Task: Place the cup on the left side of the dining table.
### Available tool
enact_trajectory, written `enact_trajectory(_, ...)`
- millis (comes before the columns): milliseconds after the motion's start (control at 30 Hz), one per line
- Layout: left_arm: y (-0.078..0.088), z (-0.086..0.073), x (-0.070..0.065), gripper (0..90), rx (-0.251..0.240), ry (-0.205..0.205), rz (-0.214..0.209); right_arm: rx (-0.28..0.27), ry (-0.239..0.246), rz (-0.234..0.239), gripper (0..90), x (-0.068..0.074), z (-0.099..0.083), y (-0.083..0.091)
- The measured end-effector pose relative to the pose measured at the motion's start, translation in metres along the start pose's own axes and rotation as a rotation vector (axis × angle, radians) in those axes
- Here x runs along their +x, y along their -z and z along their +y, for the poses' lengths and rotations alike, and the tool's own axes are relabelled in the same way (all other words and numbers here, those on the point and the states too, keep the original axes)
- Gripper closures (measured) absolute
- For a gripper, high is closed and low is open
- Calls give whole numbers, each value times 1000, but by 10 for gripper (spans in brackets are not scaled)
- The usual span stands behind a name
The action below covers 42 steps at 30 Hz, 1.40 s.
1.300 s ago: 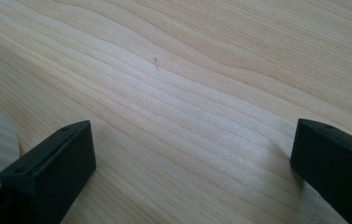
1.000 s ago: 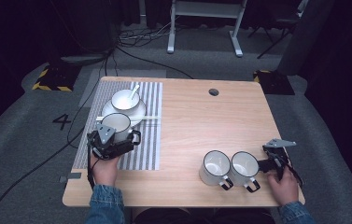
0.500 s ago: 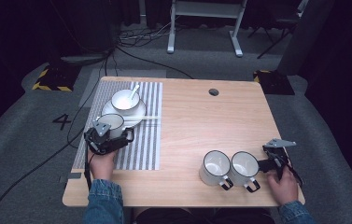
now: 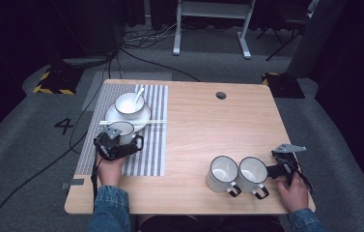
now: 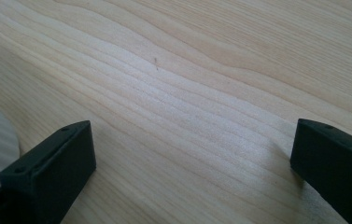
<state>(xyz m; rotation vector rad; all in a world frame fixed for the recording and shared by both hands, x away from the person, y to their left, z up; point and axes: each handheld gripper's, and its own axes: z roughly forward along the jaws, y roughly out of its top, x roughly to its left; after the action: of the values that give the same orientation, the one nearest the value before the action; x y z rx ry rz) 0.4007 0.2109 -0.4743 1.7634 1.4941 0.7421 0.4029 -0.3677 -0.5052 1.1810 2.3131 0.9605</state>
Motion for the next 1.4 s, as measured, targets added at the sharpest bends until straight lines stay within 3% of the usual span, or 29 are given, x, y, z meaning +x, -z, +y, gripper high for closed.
enact_trajectory(333, 4, -6, -4, 27, 2, -54, 23, 0, -1, 0, 1, 0, 0, 0)
enact_trajectory(467, 8, -10, 0, 22, 15, -42, 4, 0, 0, 0, 1, 0, 0, 0)
enact_trajectory(633, 13, -12, -2, 17, 64, -79, 27, 0, 0, 0, 1, 0, 0, 0)
enact_trajectory(1067, 21, -19, 1, 21, 52, -52, -3, 0, 0, 0, 1, 0, 0, 0)
enact_trajectory(1300, 38, -19, -3, 32, 63, -60, 33, 0, -1, 0, 1, 0, 0, 0)
enact_trajectory(1400, 47, -21, -5, 35, 41, -61, 34, 0, -2, -1, 1, 0, 0, 0)
